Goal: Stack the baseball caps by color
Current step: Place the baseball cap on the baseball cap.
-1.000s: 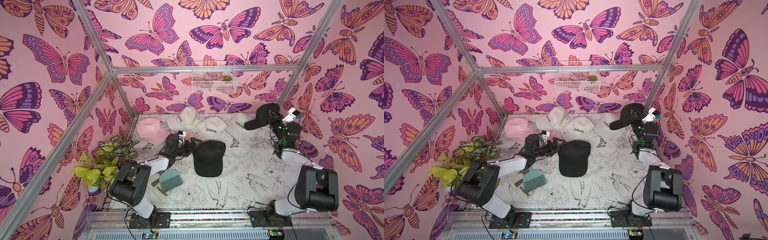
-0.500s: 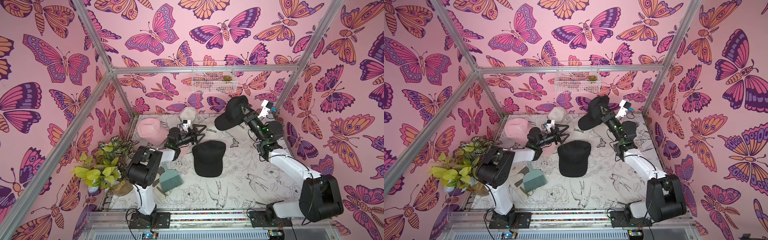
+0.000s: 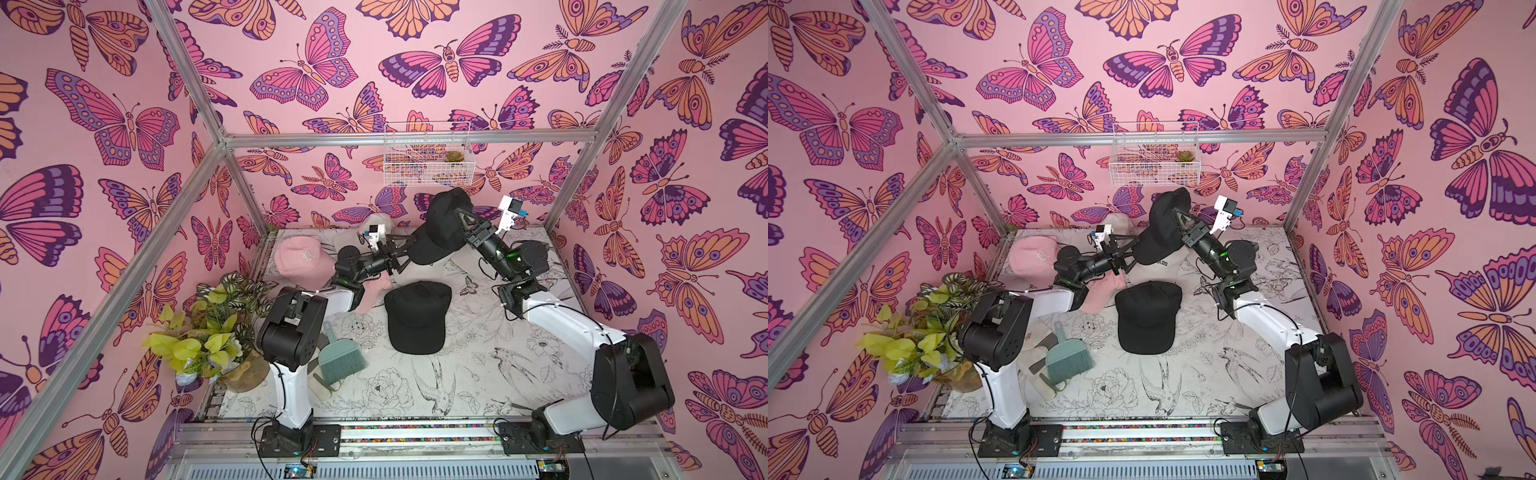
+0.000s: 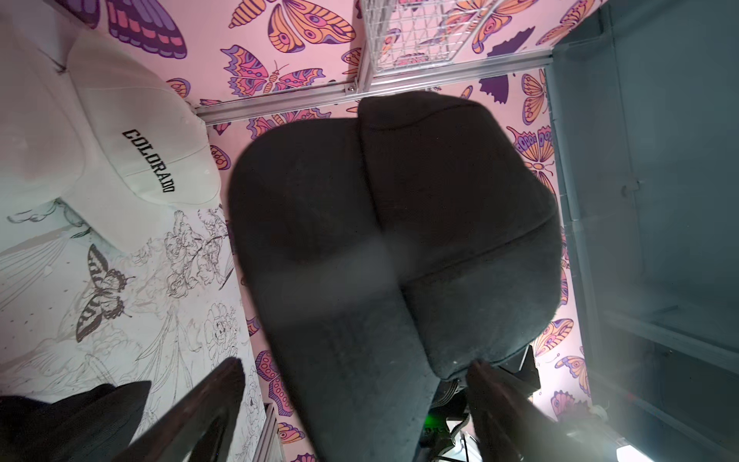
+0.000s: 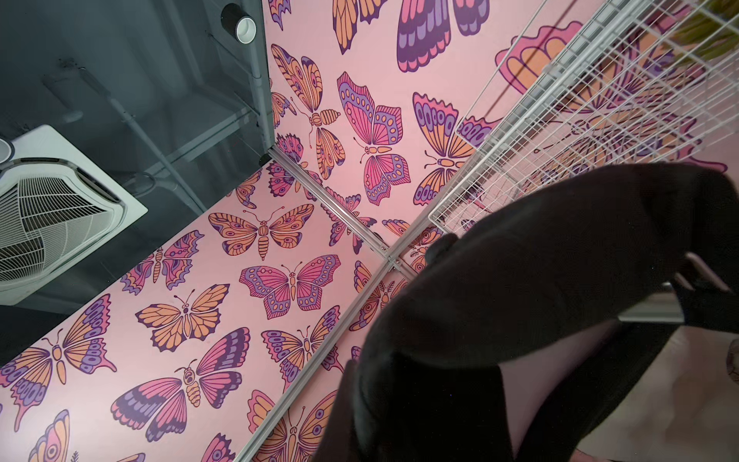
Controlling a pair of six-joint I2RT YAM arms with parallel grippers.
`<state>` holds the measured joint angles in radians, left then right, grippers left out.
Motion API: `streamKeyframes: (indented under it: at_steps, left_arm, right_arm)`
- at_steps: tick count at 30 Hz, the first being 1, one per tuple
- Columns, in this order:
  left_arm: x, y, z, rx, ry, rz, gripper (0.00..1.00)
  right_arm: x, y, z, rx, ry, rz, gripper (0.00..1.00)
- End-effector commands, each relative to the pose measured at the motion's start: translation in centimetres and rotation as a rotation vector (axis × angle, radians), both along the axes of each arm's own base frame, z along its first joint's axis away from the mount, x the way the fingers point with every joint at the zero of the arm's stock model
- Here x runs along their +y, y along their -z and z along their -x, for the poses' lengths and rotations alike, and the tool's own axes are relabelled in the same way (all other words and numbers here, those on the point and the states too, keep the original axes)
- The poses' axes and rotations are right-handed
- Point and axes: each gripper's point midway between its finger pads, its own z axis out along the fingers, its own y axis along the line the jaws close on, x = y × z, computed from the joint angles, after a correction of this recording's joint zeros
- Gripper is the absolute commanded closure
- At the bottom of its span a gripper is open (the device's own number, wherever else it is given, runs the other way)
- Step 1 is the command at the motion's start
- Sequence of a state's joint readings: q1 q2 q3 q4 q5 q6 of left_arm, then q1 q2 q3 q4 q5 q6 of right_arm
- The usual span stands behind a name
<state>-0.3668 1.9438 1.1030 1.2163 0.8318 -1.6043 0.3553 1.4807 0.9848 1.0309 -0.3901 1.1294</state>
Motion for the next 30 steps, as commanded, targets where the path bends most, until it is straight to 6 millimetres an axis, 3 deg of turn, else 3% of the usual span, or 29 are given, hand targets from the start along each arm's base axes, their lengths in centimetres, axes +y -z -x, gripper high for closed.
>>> streamKeyframes:
  at_steps: [1,4,10,11,12,13,14,16,17,18,25,30]
  left_arm:
    - [-0.4,-1.3,0.5,-0.073,0.047,0.021,0.17]
    - [-0.3,-1.7,0.4,-0.083,0.055,0.033,0.32]
    - [0.6,-2.0,0.1,-0.09,0.038,0.035,0.78]
    - [0.9,-1.9,0.0,-0.085,0.031,0.036,0.87]
    - [1.2,-2.0,0.0,-0.088,0.029,0.035,0.95]
    - [1.6,-2.0,0.0,-0.094,0.027,0.031,1.0]
    - [1.9,-2.1,0.0,-0.099,0.026,0.028,1.0]
    - [2.6,-2.2,0.2,-0.111,0.026,0.016,1.0]
    - [2.8,-2.2,0.3,-0.114,0.03,0.012,1.0]
    - [3.1,-2.1,0.4,-0.119,0.034,0.006,1.0]
    - [3.6,-2.4,2.2,-0.164,0.155,-0.046,1.0]
    - [3.5,-1.8,2.6,-0.153,0.189,-0.058,1.0]
  right_arm:
    - [0.6,-1.1,0.6,-0.052,-0.036,-0.011,1.0]
    - [1.0,-0.1,0.3,-0.032,-0.049,0.004,1.0]
    - [1.0,2.1,0.1,0.006,-0.037,0.045,1.0]
    - [1.1,2.6,0.1,0.011,-0.039,0.066,0.95]
    - [1.1,3.1,0.1,0.021,-0.046,0.091,0.85]
    - [0.9,3.6,0.1,0.035,-0.05,0.117,0.68]
    - [0.8,4.2,0.1,0.051,-0.06,0.147,0.49]
    - [0.5,5.5,0.2,0.094,-0.078,0.205,0.28]
    - [0.1,6.2,0.2,0.117,-0.071,0.232,0.06]
    - [-0.5,7.0,0.2,0.144,-0.051,0.257,0.01]
    - [-5.0,10.9,1.3,0.314,0.034,0.327,0.01]
    - [-3.9,10.2,2.6,0.32,-0.108,0.269,0.01]
